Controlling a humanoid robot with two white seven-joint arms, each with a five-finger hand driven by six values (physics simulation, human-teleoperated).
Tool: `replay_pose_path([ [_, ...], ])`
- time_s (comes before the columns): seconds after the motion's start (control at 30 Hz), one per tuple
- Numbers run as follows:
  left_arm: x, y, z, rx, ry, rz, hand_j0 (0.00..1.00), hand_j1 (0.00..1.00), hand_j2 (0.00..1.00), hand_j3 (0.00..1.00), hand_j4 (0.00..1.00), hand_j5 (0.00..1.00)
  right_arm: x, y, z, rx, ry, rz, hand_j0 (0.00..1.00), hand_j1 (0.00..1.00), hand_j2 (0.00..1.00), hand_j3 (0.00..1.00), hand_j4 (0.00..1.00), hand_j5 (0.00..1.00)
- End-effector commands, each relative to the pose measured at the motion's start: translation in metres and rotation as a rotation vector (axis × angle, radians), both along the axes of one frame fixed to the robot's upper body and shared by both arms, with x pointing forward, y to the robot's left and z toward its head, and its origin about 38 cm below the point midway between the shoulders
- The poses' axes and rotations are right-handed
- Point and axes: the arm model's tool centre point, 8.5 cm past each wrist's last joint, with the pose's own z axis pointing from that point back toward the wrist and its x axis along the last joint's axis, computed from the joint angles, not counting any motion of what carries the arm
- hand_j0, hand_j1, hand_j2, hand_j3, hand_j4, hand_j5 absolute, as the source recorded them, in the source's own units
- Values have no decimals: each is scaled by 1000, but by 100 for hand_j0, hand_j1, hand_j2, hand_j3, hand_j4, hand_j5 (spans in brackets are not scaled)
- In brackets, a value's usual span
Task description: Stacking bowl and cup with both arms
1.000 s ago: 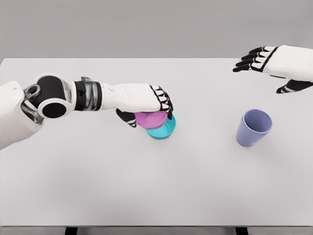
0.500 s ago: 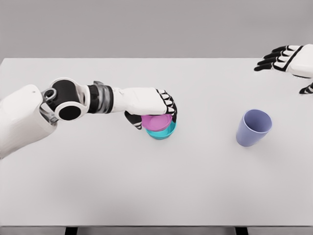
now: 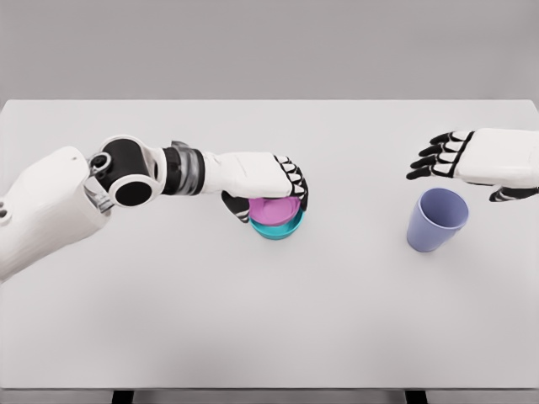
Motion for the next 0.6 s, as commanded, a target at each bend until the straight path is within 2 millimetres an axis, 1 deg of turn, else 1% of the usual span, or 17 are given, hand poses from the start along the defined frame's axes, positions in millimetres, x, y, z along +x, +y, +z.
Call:
replay_pose_path([
  [0.0,1,0,0,-2,4,3,63,63,63,63,63,63,0,8,-12,13,29,17,100,100,100,100,100,100],
  [0.17,3,2,-4,6,11,13,63,63,63,63,63,63,1,11,-14,20,30,22,100,100,100,100,100,100],
  [0.23,3,2,-4,6,11,13,63,63,63,63,63,63,0,12,-18,15,43,27,100,100,100,100,100,100],
  [0.43,3,2,-4,7,12,12,66,66,66,66,66,66,0,10,-20,10,49,22,100,100,100,100,100,100],
  [0.47,3,2,-5,7,13,13,68,68,68,68,68,68,-1,9,-20,5,47,20,100,100,100,100,100,100],
  [0.53,3,2,-5,7,13,11,82,82,82,82,82,82,-1,8,-19,0,46,17,100,100,100,100,100,100],
  [0.57,3,2,-4,7,12,11,90,90,90,90,90,90,-1,8,-23,-4,56,19,100,100,100,100,100,100],
])
